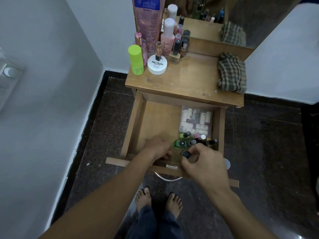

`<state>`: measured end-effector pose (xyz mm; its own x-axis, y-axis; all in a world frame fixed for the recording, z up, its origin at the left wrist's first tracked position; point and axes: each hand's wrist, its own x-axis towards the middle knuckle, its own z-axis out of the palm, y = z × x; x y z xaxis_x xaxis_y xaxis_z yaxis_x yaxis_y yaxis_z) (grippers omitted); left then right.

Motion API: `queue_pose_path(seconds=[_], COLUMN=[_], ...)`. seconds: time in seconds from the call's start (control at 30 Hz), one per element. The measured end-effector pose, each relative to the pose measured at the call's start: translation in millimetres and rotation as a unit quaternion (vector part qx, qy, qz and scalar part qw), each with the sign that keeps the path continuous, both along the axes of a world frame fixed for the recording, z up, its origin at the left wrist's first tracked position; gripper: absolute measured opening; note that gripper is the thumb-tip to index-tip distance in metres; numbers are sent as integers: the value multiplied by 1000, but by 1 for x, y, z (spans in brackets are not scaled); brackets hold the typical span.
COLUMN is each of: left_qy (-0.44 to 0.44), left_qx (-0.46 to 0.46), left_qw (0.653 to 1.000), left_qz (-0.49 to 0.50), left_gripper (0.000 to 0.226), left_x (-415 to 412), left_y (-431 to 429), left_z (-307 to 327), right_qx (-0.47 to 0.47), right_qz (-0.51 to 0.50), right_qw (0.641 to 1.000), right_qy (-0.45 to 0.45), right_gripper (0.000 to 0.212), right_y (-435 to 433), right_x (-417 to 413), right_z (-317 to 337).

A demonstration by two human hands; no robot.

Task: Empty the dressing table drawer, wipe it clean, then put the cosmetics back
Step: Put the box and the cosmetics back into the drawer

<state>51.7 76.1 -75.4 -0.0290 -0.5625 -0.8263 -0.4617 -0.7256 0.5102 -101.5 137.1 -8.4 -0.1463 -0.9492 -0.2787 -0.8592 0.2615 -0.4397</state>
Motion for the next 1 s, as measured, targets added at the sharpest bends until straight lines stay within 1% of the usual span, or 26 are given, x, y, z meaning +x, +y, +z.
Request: queue_pose_path(seconds=[0.17,0.27,0.63,0.7,0.8,0.83,0.9,0.97,1.0], left_qy=[-6,-10,-27,-24,-17,-16,-19,-14,-13], left_qx=[3,-2,-13,-12,-14,-16,-17,-17,-19], left_qw=[1000,1000,998,998,999,999,999,1000,1000], left_qz=[-19,-27,-51,-49,-37,-33,-28,-17,-14], left_gripper=[19,20,20,20,20,20,19,20,21], left_x=[-2,-3,-4,-3,-2,-2,-1,-2,-2], left_y=[0,0,4,4,3,3,3,4,5], left_z=[-7,-6,-2,-1,2,3,4,4,5], right_qx=[45,50,65,69,79,75,29,-37,-74], right_qz=[-2,-3,-38,-37,-34,-31,-25,-15,-7], right_qw=[999,998,997,997,996,997,999,999,997], right_qy=[29,40,10,5,0,6,23,10,-13], right_gripper=[19,23,22,24,32,35,36,27,22], right_y=[-5,-4,-5,-6,-5,-5,-7,-21,-34], right_x=[6,8,12,12,8,6,4,8,14], right_z=[-19,-22,-32,-33,-27,-21,-7,13,24])
